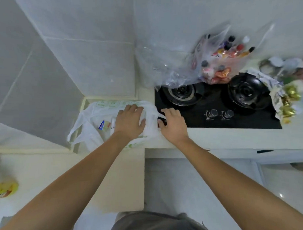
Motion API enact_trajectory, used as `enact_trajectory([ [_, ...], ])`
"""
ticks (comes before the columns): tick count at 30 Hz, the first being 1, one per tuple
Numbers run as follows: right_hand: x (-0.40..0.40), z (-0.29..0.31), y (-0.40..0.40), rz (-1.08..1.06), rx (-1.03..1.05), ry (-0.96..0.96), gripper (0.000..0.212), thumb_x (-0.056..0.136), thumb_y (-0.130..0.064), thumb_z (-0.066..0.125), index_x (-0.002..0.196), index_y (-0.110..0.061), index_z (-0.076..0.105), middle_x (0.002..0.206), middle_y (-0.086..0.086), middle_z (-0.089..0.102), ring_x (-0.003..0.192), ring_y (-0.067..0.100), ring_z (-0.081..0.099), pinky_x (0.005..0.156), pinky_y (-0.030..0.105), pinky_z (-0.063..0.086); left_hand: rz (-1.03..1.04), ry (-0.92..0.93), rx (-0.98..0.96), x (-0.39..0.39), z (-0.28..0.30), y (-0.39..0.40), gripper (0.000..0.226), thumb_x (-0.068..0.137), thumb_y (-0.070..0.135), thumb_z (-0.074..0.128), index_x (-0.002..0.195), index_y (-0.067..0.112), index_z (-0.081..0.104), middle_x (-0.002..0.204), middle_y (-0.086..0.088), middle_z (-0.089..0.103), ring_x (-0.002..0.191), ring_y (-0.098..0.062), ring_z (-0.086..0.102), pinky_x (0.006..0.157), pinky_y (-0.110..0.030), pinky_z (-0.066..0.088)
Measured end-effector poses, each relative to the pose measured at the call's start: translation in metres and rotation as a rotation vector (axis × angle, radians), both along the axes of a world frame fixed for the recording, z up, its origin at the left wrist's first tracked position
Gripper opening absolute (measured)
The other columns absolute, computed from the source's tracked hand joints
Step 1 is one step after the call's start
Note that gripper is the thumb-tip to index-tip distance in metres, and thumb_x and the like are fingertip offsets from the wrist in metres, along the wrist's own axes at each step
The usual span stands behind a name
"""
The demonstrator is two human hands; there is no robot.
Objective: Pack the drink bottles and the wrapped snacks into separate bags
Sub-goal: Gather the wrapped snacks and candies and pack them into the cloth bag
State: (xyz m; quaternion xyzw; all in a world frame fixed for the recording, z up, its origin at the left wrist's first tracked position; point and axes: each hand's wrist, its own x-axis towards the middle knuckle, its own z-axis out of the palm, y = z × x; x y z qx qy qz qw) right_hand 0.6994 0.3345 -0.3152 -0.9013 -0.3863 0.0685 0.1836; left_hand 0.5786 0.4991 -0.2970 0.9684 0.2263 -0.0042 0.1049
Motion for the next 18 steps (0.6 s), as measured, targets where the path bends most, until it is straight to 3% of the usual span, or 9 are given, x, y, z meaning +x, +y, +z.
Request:
enact_trajectory([
  [3, 0.026, 0.003, -0.062, -0.091, 0.007, -0.007, 0.049, 0.098, -0.037, 0.062, 0.141, -0.016, 0.054, 0.134, 0.004, 0.057, 0.121, 0.028, 0.051, 0.091, 0.045, 0.050, -0.115, -0.039, 0.012, 0.048, 0.008, -0.050, 0.051, 0.095, 0.041, 0.054, 0.140, 0.016, 0.054, 0.136, -0.009, 0.057, 0.123, -0.032, 0.051, 0.091, -0.047, 0.047],
  [8, 0.074, 0.002, -0.173, -0.200, 0.007, -0.020, 0.056, 0.099, -0.044, 0.055, 0.148, -0.017, 0.048, 0.145, 0.002, 0.051, 0.131, 0.025, 0.046, 0.102, 0.043, 0.048, -0.243, -0.106, 0.031, 0.119, 0.017, -0.153, 0.053, 0.091, 0.042, 0.060, 0.138, 0.016, 0.056, 0.129, -0.007, 0.060, 0.118, -0.030, 0.053, 0.085, -0.045, 0.048],
  [18, 0.182, 0.003, -0.389, -0.341, -0.030, 0.061, 0.059, 0.102, -0.044, 0.052, 0.154, -0.021, 0.039, 0.159, 0.003, 0.039, 0.144, 0.025, 0.034, 0.112, 0.046, 0.041, -0.274, -0.042, 0.061, 0.233, 0.025, -0.346, 0.058, 0.094, 0.045, 0.056, 0.145, 0.019, 0.048, 0.140, -0.005, 0.054, 0.124, -0.029, 0.051, 0.090, -0.045, 0.047],
])
